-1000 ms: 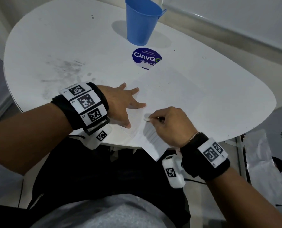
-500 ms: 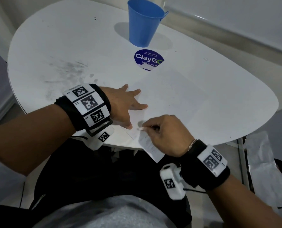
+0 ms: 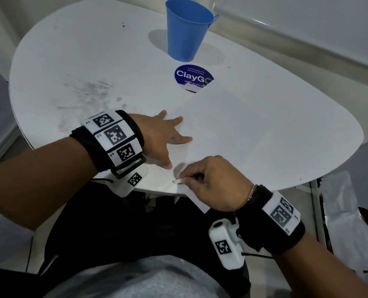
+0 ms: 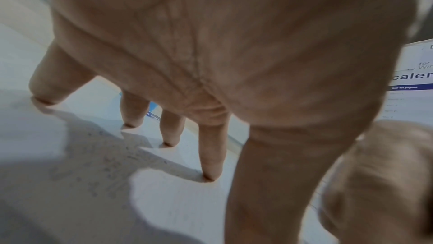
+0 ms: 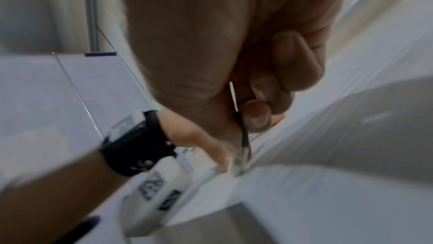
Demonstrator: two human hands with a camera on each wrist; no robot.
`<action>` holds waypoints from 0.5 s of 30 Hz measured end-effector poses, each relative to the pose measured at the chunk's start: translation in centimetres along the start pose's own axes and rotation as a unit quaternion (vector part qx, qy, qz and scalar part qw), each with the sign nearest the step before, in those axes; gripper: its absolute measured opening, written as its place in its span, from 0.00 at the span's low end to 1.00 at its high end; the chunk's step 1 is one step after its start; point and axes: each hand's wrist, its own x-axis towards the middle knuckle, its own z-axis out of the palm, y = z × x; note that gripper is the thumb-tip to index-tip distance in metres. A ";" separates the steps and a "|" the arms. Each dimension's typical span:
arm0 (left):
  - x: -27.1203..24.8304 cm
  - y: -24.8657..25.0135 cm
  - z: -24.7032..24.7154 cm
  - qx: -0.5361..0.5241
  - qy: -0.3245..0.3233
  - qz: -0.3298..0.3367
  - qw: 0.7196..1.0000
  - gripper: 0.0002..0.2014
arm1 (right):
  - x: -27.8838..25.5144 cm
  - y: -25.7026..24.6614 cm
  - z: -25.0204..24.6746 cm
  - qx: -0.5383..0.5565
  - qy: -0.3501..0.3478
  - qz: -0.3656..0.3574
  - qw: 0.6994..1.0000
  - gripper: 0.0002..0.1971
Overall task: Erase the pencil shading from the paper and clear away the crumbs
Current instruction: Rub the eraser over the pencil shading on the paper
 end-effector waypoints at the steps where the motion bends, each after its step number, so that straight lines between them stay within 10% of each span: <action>1: 0.0 0.0 0.0 -0.003 0.000 -0.001 1.000 0.44 | 0.3 0.3 -0.2 0.008 0.026 0.011 1.000 0.09; 7: -0.1 0.1 -0.1 -0.004 -0.002 0.000 1.000 0.44 | -0.1 0.0 0.2 0.000 -0.015 -0.020 1.000 0.08; 12: -0.2 0.2 -0.2 0.002 -0.001 -0.001 1.000 0.44 | 0.5 0.5 -0.1 -0.002 0.081 0.002 0.997 0.10; 15: -0.2 0.1 -0.1 0.005 -0.002 0.003 1.000 0.44 | 0.0 -0.1 0.1 -0.001 0.001 -0.032 0.999 0.08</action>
